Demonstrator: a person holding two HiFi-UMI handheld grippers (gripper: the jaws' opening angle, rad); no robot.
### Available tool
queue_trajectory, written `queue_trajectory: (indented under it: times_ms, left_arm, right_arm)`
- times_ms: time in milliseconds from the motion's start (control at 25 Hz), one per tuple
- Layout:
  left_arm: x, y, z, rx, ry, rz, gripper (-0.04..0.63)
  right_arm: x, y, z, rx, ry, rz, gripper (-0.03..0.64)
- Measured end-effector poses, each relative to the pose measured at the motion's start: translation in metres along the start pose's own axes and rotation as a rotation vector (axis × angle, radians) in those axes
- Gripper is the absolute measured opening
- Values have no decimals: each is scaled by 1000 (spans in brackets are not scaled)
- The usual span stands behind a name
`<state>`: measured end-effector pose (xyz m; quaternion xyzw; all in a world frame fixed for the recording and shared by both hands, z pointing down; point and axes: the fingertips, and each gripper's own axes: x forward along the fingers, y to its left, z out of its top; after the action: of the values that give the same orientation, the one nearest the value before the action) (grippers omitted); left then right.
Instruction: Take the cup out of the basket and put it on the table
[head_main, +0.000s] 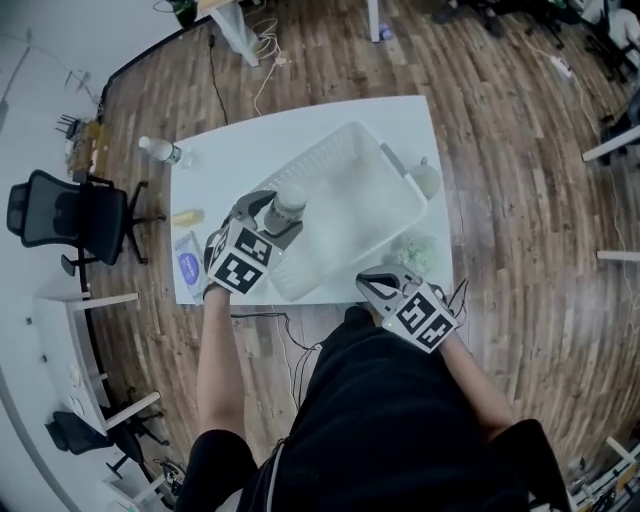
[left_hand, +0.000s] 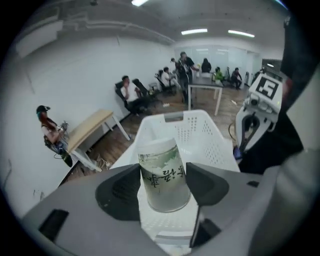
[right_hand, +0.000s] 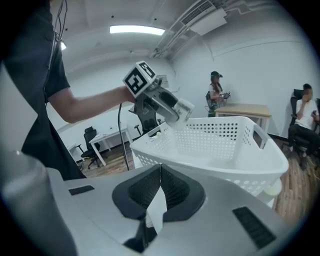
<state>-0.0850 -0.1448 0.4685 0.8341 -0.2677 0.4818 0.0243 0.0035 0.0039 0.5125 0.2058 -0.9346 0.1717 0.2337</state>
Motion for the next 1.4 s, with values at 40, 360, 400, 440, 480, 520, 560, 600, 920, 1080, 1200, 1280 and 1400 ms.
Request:
queue_trajectory:
  times_ms: [40, 360, 400, 440, 480, 520, 560, 600, 920, 1080, 1200, 1280, 1400]
  left_arm:
    - [-16, 0, 7, -33, -75, 27, 290]
    - [-123, -33, 20, -331, -580, 91, 288]
    - [-131, -39, 15, -361, -608, 88, 288]
    - [-139, -45, 11, -397, -638, 84, 287]
    - [-147, -50, 5, -444, -675, 78, 287]
    - [-155, -54, -1, -503, -719, 67, 287]
    - [-162, -56, -8, -578, -773, 52, 287]
    - [-170, -57, -18, -669, -839, 29, 287]
    - [-195, -56, -143, -1551, -1644, -344, 281]
    - [-154, -72, -191, -1813, -1789, -517, 281]
    - [-111, -86, -215, -2004, -1867, -690, 279]
    - [-84, -92, -228, -2116, -1902, -757, 279]
    - [-51, -94, -245, -2248, -1937, -783, 272]
  right_arm:
    - [3, 3, 1, -7, -3, 17, 25]
    - [22, 15, 7, -7, 16, 97, 25]
    - [24, 16, 7, -7, 22, 104, 25]
    - [26, 17, 6, -9, 27, 112, 25]
    - [28, 18, 6, -12, 32, 120, 25]
    - [30, 20, 7, -15, 38, 128, 25]
    - [32, 22, 7, -18, 43, 135, 25]
    - [34, 25, 7, -20, 49, 143, 25]
    - [44, 42, 5, 0, 66, 176, 25]
    - [46, 48, 5, -2, 81, 173, 25]
    - [44, 47, 0, -5, 107, 161, 25]
    - [41, 47, -3, 0, 120, 149, 25]
    - [38, 47, -4, 15, 135, 128, 25]
